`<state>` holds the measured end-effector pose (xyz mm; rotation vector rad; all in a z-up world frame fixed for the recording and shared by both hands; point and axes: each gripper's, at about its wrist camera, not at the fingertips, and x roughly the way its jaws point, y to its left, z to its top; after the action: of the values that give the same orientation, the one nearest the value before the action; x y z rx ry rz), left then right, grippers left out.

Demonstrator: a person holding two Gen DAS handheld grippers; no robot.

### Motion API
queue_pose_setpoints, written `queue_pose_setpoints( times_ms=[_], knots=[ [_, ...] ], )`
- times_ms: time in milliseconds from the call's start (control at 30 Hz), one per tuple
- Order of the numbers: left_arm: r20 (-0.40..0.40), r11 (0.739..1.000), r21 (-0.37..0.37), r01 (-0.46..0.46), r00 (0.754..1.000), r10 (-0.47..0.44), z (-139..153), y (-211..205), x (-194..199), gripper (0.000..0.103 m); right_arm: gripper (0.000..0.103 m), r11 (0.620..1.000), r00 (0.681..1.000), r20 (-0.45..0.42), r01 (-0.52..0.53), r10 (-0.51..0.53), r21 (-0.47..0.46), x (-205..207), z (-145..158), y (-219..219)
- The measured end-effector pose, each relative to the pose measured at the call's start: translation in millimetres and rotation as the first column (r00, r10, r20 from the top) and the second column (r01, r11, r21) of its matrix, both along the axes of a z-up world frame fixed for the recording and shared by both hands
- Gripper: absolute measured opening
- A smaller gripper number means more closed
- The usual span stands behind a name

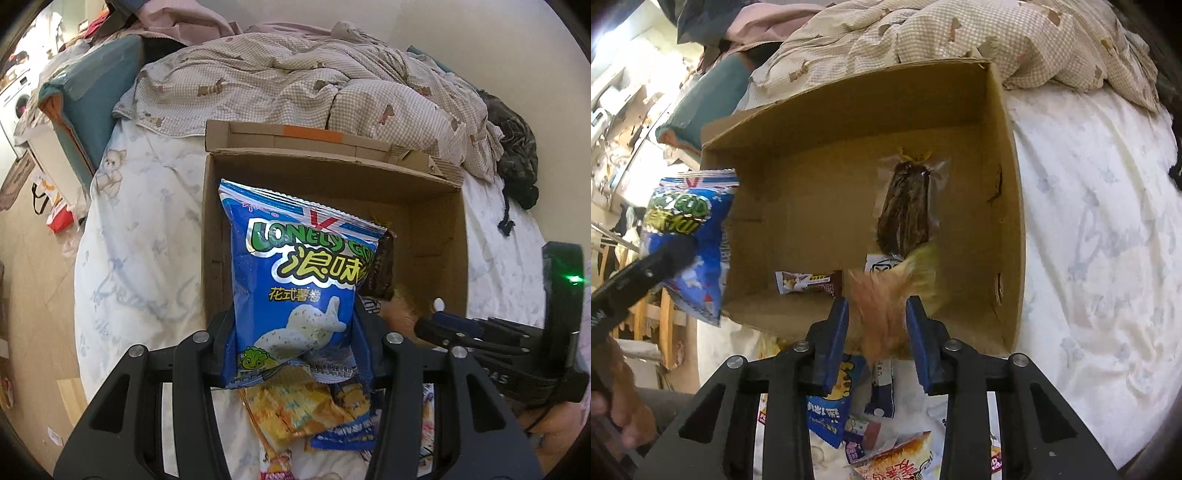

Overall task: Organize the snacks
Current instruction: 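Lower both held packets into the box and open both tools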

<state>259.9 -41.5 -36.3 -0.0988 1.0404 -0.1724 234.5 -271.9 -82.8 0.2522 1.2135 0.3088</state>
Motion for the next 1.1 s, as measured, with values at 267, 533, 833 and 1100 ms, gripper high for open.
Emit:
queue_pose_setpoints(
  times_ms=[267, 533, 833, 1100],
  knots=[
    [-0.017, 1.0, 0.006, -0.015, 1.0, 0.015, -17.7, 1.8, 7.5, 0.045, 0.034, 0.999, 1.0, 0.017, 0.02, -0.021, 0.044, 1.3, 2.9, -2.6],
    [0.015, 1.0, 0.013, -0.024, 1.0, 0.024, -16.7, 4.1, 9.3, 0.046, 0.037, 0.991, 0.999, 0.009, 0.049, -0.05, 0.126, 2.2, 5.2, -6.3],
    [0.038, 0.998, 0.041, -0.044, 0.998, 0.042, -16.9, 7.5, 9.7, 0.048, 0.063, 0.982, 0.994, 0.043, 0.092, -0.1, 0.168, 1.9, 10.3, -14.2],
    [0.046, 0.999, 0.026, -0.039, 0.998, 0.038, -12.2, 11.2, 6.2, 0.076, 0.086, 0.979, 0.989, 0.068, 0.119, -0.132, 0.166, 2.6, 11.6, -16.4]
  ],
)
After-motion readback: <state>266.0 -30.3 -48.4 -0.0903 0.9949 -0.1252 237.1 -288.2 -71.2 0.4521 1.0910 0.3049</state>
